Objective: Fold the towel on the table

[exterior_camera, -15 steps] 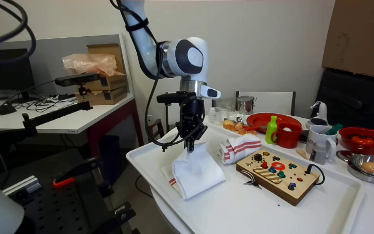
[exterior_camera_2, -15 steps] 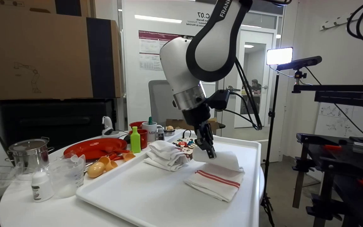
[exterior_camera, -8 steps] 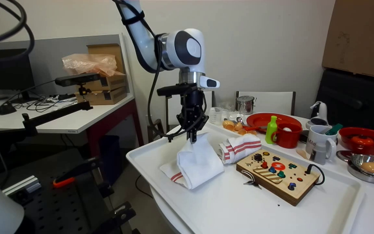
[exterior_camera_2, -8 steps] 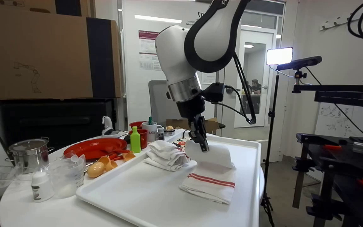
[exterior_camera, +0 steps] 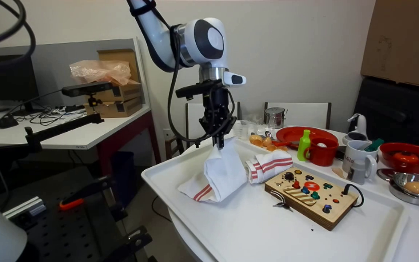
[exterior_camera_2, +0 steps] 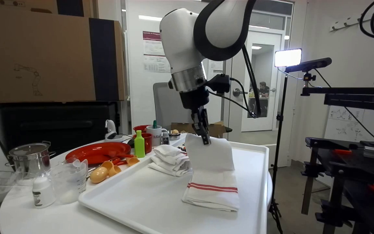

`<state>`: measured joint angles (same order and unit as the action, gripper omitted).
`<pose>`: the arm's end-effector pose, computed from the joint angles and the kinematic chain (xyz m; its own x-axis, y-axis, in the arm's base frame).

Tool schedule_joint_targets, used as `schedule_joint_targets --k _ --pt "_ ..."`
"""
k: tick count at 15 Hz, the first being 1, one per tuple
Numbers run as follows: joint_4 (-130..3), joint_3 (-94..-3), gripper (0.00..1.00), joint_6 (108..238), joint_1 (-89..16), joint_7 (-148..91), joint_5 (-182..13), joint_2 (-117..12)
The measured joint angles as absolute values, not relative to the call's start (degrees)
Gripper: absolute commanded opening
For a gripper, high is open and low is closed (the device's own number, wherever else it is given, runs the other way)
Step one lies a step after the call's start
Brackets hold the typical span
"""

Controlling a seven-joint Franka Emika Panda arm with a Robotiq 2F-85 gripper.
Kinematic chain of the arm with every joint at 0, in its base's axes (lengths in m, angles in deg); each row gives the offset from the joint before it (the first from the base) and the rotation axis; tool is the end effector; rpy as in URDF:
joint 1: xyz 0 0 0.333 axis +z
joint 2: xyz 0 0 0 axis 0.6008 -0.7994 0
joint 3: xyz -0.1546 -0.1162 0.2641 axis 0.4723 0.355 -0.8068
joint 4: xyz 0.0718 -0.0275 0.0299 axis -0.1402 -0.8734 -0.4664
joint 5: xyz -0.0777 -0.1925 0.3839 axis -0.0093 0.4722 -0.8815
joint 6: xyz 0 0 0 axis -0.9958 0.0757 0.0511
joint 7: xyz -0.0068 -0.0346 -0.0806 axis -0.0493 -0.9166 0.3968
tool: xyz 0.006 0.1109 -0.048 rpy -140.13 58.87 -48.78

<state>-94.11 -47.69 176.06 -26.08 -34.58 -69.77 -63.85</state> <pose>0.5624 0.0553 0.1145 0.9636 0.1569 -0.2164 0.2051 -0.9532 0.2222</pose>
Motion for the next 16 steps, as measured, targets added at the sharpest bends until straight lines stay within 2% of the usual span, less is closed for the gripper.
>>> schedule_joint_targets --k 16 --pt "-103.9 -50.5 0.02 180.1 -25.0 -31.6 -54.0 -58.1"
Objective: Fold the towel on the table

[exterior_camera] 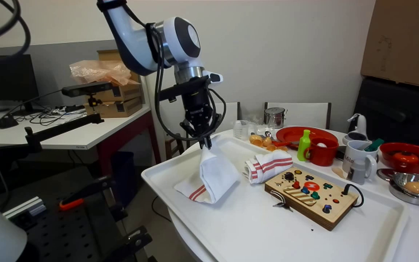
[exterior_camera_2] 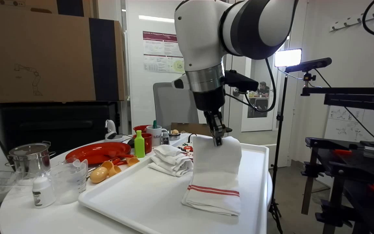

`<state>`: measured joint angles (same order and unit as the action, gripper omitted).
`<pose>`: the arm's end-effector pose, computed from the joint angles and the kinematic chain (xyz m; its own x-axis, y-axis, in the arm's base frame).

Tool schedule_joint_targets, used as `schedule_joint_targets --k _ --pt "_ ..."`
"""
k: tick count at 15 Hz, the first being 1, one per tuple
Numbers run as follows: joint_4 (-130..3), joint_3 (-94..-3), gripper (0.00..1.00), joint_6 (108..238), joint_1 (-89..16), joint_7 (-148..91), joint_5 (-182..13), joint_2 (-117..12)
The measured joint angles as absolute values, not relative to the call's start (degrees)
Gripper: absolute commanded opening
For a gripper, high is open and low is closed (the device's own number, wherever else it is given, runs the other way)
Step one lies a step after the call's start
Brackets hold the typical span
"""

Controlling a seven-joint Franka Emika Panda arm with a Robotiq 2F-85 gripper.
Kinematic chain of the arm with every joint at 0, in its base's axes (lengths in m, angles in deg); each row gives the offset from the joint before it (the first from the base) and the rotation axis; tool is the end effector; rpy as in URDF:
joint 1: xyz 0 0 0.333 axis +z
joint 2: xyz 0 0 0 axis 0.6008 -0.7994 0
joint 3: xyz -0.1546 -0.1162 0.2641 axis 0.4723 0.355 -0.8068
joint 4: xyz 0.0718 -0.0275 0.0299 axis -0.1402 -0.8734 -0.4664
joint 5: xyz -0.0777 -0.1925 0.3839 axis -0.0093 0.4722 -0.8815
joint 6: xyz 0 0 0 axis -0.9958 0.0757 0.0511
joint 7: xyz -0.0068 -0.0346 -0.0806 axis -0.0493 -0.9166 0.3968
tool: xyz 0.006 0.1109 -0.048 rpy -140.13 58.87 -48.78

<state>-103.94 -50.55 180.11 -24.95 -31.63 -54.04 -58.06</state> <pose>0.5067 0.0884 0.1161 0.8410 0.4774 -0.2548 0.5363 -0.7978 0.2755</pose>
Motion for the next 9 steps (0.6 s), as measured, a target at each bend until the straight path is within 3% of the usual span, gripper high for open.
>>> schedule_joint_targets --k 9 --pt "-103.1 -52.9 0.02 179.2 -25.9 -28.9 -59.7 -59.0"
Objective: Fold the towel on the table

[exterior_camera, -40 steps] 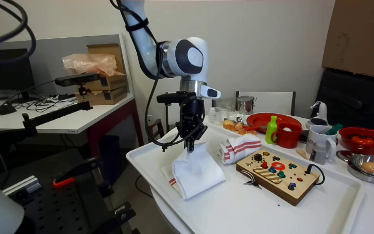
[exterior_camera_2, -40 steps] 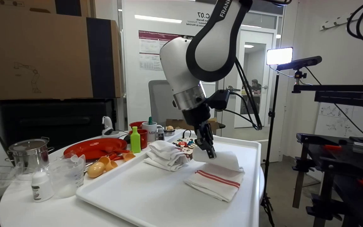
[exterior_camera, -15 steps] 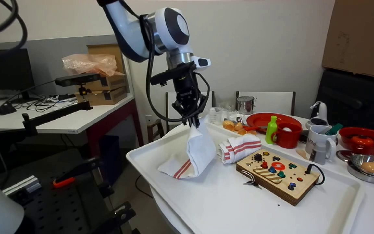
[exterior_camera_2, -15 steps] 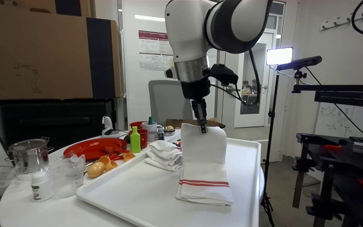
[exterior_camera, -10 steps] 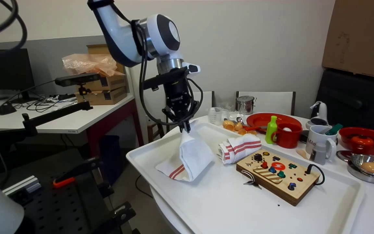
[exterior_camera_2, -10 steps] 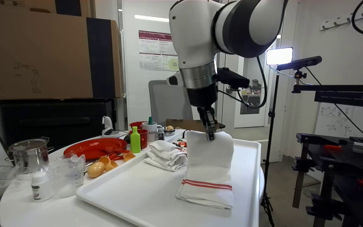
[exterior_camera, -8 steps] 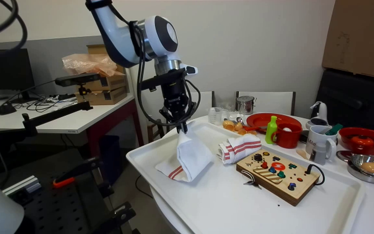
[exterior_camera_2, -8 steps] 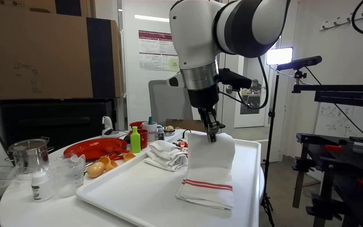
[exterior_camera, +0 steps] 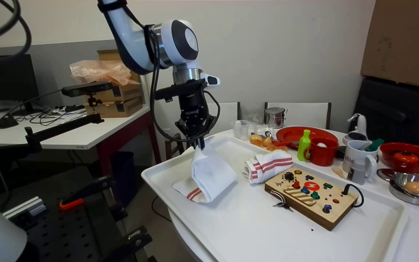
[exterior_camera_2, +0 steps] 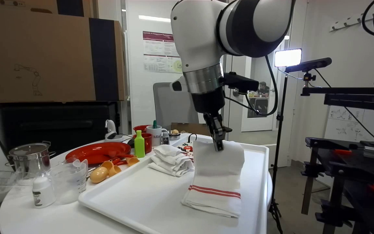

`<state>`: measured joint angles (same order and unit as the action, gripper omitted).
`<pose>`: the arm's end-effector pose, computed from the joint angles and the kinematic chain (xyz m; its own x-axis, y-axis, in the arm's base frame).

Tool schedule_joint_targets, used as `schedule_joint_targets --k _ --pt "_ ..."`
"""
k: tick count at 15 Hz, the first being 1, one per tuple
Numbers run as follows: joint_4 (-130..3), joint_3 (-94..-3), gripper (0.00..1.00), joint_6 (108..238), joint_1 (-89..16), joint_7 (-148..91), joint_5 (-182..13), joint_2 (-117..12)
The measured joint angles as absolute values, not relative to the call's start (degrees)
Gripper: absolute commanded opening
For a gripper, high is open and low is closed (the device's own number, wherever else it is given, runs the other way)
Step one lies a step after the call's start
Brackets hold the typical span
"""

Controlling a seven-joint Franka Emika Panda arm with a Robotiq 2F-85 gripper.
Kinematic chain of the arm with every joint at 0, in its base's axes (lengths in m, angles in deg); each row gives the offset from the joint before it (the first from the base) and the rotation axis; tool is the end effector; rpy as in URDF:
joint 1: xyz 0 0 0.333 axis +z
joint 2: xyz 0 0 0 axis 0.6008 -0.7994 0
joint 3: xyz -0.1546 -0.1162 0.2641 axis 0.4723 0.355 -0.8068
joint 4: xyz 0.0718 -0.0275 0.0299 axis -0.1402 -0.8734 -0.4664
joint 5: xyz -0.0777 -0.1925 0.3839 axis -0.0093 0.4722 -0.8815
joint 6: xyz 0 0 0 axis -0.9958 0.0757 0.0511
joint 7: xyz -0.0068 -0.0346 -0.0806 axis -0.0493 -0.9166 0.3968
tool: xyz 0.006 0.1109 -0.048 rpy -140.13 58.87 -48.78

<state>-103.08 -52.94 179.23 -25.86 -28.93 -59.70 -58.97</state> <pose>0.5056 0.1031 0.1116 0.8429 0.4689 -0.2639 0.5250 -0.8241 0.2126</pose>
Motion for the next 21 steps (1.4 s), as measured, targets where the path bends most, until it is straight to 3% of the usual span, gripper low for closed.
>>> schedule_joint_targets --k 21 --pt "-88.9 -53.8 0.02 173.2 -24.9 -31.2 -65.7 -75.5"
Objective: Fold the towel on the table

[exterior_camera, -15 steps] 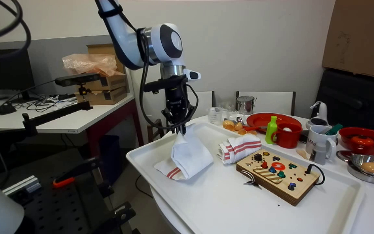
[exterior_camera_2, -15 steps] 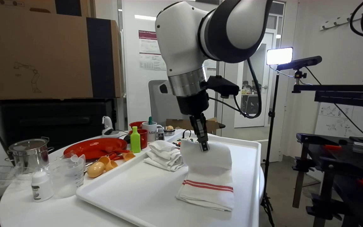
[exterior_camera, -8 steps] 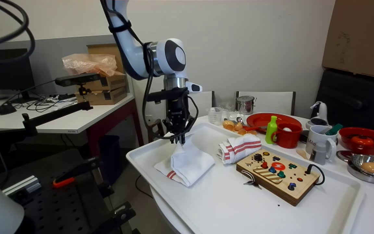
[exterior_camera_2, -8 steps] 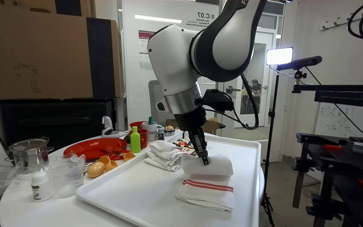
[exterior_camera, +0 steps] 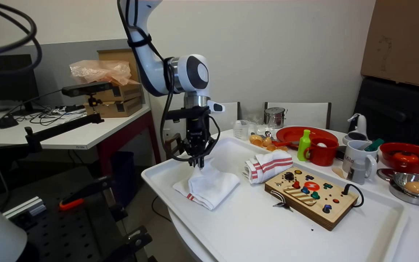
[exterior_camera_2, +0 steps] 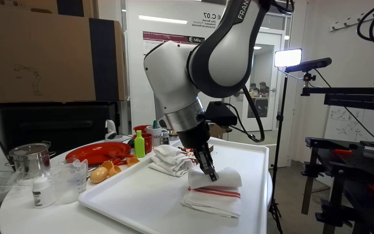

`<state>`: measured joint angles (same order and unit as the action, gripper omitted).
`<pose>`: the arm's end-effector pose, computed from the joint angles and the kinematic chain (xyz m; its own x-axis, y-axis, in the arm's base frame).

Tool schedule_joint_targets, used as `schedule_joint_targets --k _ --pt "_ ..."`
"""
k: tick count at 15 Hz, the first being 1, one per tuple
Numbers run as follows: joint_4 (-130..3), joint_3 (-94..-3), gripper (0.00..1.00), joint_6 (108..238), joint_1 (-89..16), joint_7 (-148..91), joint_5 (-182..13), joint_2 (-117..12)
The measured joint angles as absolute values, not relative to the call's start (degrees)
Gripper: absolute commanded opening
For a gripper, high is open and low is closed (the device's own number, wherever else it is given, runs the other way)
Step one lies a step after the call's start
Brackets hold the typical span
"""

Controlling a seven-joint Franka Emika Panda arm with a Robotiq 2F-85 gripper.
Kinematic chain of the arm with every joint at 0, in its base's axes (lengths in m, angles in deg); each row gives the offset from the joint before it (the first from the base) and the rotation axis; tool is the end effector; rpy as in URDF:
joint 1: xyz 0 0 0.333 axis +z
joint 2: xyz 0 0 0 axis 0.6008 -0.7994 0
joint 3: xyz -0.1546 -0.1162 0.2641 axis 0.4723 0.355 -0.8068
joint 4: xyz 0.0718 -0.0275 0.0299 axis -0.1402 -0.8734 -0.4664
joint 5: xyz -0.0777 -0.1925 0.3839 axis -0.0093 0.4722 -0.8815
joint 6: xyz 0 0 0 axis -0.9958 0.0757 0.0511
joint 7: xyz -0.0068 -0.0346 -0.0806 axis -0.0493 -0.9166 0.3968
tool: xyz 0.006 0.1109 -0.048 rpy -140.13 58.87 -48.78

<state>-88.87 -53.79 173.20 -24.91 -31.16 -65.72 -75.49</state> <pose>0.5359 0.1235 0.0264 0.8533 0.3578 -0.3793 0.4446 -0.8793 0.1708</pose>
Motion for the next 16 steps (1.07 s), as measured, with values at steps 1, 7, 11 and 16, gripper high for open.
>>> schedule_joint_targets --k 1,7,11,16 --pt "-88.4 -53.9 0.02 172.8 -24.8 -31.2 -65.8 -75.9" --pt "-86.3 -54.0 0.32 172.1 -24.2 -31.2 -65.8 -77.5" --pt "-84.8 -54.0 0.55 171.5 -23.7 -31.2 -65.8 -78.3" --pt "-84.1 -53.9 0.92 171.1 -23.2 -31.2 -65.8 -78.6"
